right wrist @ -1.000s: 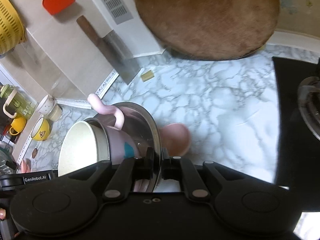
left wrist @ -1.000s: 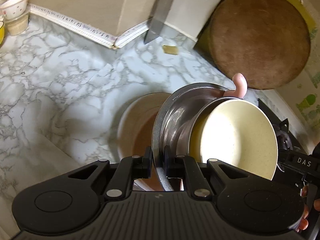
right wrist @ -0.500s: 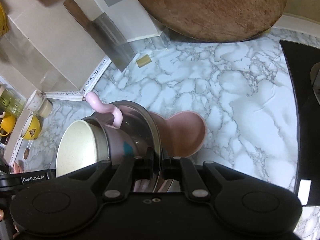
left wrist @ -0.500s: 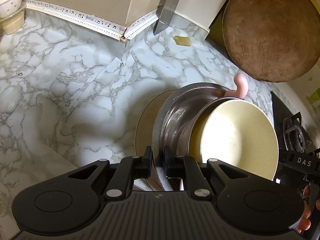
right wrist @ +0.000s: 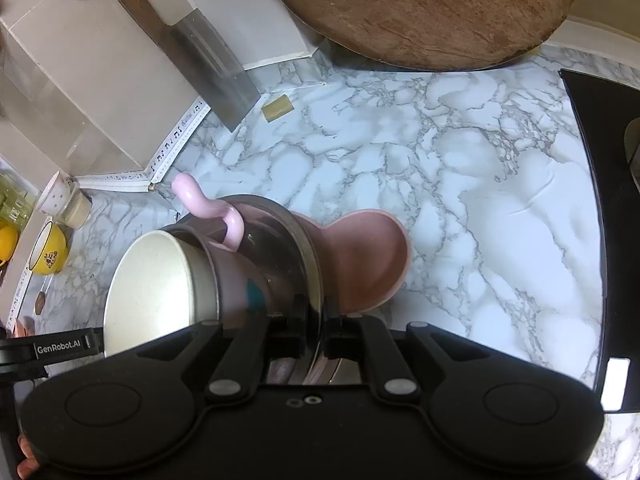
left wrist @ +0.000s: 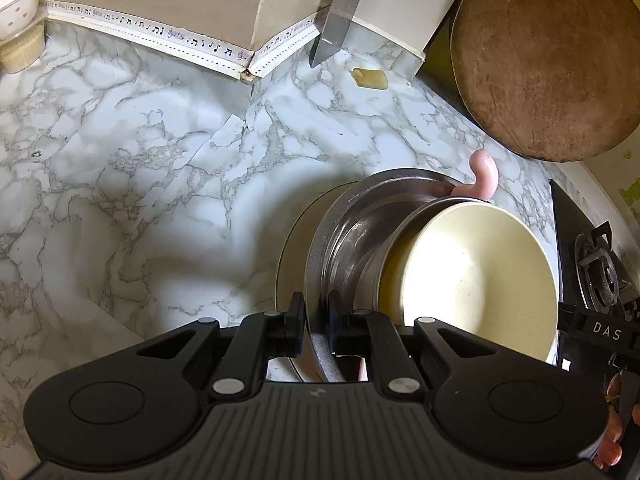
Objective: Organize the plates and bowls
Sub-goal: 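Lift the nested steel bowl with both grippers over the pink bear plate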
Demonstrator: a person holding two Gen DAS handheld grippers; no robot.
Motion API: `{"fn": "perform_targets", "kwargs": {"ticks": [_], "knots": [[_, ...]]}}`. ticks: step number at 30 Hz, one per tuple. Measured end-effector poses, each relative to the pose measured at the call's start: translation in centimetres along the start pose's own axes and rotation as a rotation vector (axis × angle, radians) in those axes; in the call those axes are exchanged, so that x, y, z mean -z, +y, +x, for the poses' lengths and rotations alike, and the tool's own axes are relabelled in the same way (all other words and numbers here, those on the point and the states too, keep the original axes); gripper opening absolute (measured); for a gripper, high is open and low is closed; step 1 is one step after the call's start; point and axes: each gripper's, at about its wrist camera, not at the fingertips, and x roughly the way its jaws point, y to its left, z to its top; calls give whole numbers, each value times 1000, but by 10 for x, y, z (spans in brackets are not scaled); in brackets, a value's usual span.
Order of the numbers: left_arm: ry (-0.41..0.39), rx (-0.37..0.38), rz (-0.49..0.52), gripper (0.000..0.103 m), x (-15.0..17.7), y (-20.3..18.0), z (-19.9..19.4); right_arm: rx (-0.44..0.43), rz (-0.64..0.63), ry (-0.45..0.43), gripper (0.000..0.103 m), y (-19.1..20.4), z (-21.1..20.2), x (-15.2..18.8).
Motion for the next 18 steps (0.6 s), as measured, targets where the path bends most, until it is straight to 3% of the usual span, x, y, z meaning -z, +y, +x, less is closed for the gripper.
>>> {"fn": "perform_targets", "kwargs": {"ticks": [18], "knots": [[-19,31,-43,11,4,7,1,-6,-24,-11,8,-1,-3,-1]]}}
